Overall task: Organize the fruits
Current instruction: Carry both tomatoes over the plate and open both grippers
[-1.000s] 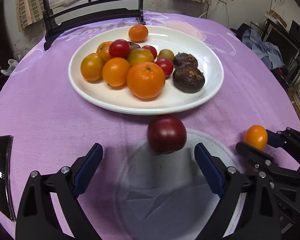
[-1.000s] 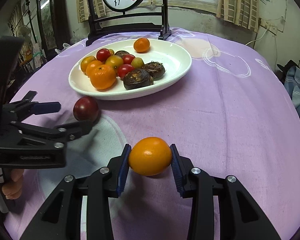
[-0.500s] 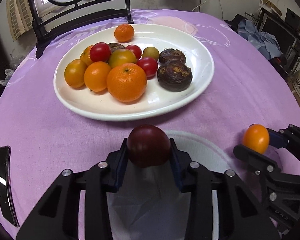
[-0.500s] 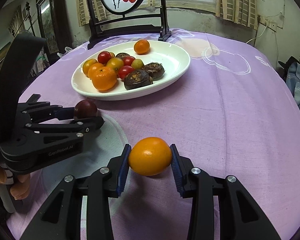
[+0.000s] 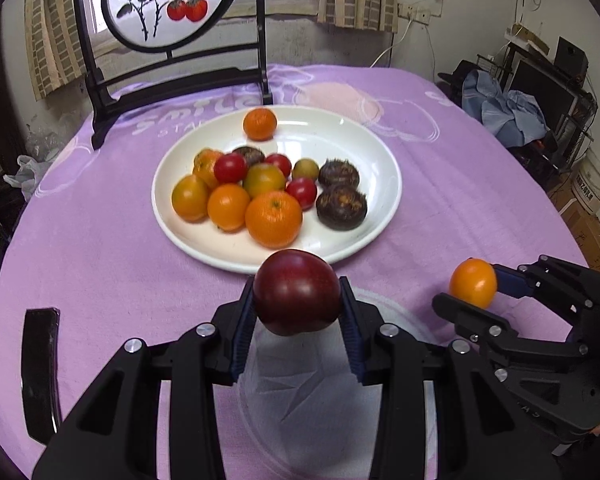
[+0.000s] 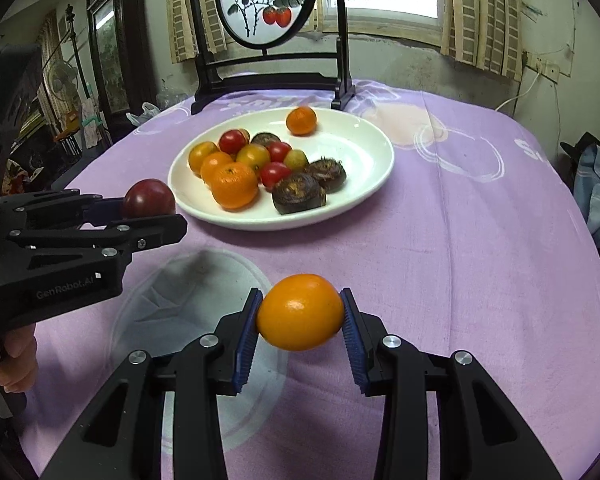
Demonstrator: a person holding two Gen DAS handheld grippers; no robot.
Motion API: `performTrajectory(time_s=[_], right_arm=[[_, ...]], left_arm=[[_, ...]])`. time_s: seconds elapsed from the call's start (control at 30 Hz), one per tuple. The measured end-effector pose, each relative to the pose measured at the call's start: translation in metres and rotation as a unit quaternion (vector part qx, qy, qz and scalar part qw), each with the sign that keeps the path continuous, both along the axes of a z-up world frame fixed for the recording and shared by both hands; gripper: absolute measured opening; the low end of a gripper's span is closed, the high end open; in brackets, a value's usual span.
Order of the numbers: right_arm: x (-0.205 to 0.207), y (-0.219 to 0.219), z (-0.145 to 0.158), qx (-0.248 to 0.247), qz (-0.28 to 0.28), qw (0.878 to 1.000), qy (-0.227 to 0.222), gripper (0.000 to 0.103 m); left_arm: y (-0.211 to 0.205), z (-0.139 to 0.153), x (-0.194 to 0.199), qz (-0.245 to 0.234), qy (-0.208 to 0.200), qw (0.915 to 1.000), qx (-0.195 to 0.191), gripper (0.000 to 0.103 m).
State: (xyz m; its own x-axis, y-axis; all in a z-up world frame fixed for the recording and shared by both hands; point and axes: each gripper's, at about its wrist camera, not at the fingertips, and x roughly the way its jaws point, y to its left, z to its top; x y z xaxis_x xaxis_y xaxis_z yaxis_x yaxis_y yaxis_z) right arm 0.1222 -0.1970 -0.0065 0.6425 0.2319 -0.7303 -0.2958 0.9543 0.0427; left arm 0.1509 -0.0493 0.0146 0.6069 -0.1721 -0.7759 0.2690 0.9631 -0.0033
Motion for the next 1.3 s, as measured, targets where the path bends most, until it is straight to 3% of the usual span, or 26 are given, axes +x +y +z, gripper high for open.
performTrajectory(time_s=[0.3, 0.4, 0.63, 0.83, 0.87, 0.9, 0.97, 1.07, 1.17, 1.23, 1.3], right_arm=[[0.037, 0.012, 0.042, 0.003, 0.011, 0.999, -0.048, 0.040], [0.058, 0.018, 0.047, 0.011, 0.012, 0.999, -0.050, 0.040], [0.111, 0.033, 0.031, 0.003, 0.006, 0.999, -0.037, 0.040], [0.156, 0.029, 0.014, 0.046, -0.028, 0.999, 0.000, 0.044], [0.156, 0.028, 0.013, 0.043, -0.036, 0.998, -0.003, 0.048], [0.154, 0.026, 0.014, 0.044, -0.034, 0.998, -0.006, 0.054], [0.147, 0.022, 0.016, 0.047, -0.031, 0.998, -0.011, 0.057], [0.133, 0.015, 0.017, 0.039, -0.033, 0.999, -0.016, 0.058], [0.117, 0.010, 0.016, 0.027, -0.036, 0.999, -0.014, 0.067], [0.106, 0.008, 0.015, 0.019, -0.036, 0.999, -0.014, 0.074], [0.093, 0.005, 0.011, 0.015, -0.038, 0.999, -0.009, 0.088]], left_arm=[[0.000, 0.026, 0.036, 0.016, -0.019, 0.9997, -0.002, 0.038], [0.006, 0.031, 0.057, 0.025, -0.017, 0.9993, -0.020, 0.038], [0.018, 0.025, 0.117, 0.061, -0.010, 0.9978, -0.025, 0.038], [0.010, 0.009, 0.160, 0.063, 0.015, 0.9975, -0.028, 0.039], [0.011, 0.007, 0.162, 0.066, 0.017, 0.9972, -0.031, 0.045], [0.012, 0.008, 0.163, 0.072, 0.014, 0.9968, -0.032, 0.067], [0.012, 0.012, 0.158, 0.080, -0.003, 0.9965, -0.024, 0.085], [0.009, 0.017, 0.148, 0.073, -0.010, 0.9972, -0.010, 0.087], [0.009, 0.019, 0.132, 0.076, -0.013, 0.9969, -0.014, 0.094], [0.010, 0.019, 0.119, 0.075, -0.014, 0.9970, -0.016, 0.096], [0.010, 0.019, 0.104, 0.071, -0.014, 0.9971, -0.023, 0.098]])
